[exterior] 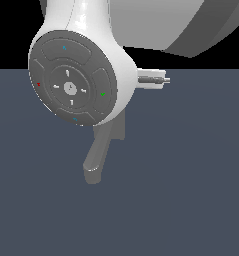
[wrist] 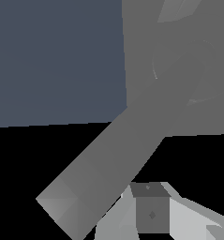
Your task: Turn on the faucet by rotating a designated handle.
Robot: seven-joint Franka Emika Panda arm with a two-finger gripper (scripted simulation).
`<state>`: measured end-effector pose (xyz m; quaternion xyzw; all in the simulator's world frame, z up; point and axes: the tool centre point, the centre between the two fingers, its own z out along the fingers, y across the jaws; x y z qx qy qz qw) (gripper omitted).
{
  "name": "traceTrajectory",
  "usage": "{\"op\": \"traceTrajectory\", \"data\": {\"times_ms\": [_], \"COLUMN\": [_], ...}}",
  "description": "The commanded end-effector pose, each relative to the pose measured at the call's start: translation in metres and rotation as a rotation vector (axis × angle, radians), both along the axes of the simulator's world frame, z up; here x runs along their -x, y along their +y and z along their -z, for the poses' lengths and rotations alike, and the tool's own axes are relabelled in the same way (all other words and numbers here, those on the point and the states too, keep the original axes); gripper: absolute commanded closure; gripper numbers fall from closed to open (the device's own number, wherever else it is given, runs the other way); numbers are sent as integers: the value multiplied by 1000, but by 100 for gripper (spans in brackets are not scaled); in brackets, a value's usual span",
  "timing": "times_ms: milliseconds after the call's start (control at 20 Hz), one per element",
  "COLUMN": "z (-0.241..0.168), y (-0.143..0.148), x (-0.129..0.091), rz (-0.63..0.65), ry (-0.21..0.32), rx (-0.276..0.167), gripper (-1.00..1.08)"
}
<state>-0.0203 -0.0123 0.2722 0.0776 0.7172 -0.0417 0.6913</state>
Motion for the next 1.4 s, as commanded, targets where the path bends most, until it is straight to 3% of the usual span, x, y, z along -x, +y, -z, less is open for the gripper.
{"op": "traceTrajectory", "data": {"times_ms": [0, 1200, 1350], "z": [0, 34, 35], "y": [4, -56, -55], "x": [1, -4, -2], "rz": [-59, -76, -60], "ry": [-28, -32, -51], "rx": [33, 70, 55], "gripper": [108, 108, 108]}}
